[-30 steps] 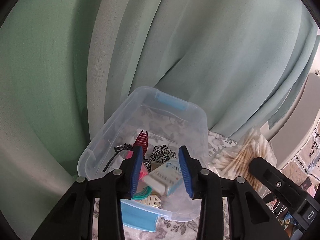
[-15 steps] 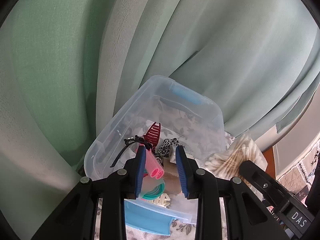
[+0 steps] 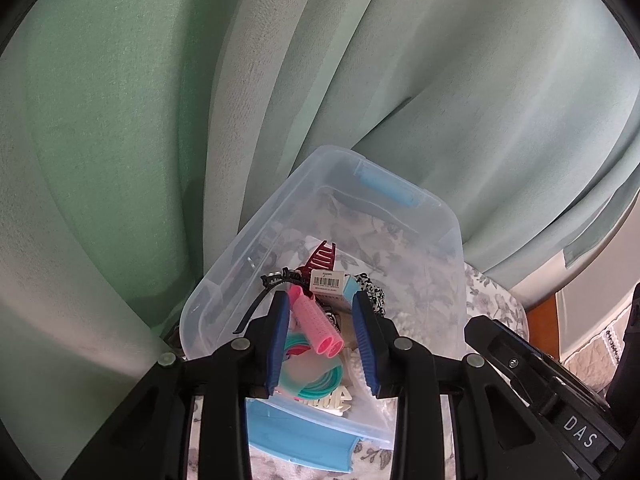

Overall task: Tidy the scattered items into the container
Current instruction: 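Open both grippers to drop the ear-drop box and swab bag into the box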

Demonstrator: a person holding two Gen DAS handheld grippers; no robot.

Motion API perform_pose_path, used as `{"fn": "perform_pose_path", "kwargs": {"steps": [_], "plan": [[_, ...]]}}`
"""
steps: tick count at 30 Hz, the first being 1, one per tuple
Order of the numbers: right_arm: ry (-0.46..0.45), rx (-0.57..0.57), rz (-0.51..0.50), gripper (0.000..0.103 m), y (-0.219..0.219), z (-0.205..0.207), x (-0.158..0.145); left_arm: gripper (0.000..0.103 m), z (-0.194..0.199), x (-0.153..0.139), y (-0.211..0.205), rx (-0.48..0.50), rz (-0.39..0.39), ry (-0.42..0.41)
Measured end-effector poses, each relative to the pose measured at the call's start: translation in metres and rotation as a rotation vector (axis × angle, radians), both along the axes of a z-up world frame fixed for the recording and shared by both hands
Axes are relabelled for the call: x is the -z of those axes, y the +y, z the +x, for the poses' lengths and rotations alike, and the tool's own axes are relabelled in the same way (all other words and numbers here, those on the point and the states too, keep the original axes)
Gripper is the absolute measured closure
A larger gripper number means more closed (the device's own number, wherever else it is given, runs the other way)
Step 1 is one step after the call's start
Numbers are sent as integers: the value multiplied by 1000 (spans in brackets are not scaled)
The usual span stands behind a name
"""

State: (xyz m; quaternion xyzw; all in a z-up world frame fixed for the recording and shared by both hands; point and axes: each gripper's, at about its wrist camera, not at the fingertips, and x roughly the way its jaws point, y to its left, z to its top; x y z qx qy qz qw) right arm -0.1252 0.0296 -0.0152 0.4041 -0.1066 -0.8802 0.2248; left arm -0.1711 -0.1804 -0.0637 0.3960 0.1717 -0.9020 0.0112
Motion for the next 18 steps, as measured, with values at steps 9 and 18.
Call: {"fn": "perform_pose_path", "kwargs": {"steps": [9, 18], "plan": [[-7, 8, -6, 41, 7, 1, -1, 48, -2, -1, 7, 7, 3, -1], [11, 27, 8, 12, 17, 7, -4, 28, 1, -5, 10, 19, 11, -1]]}}
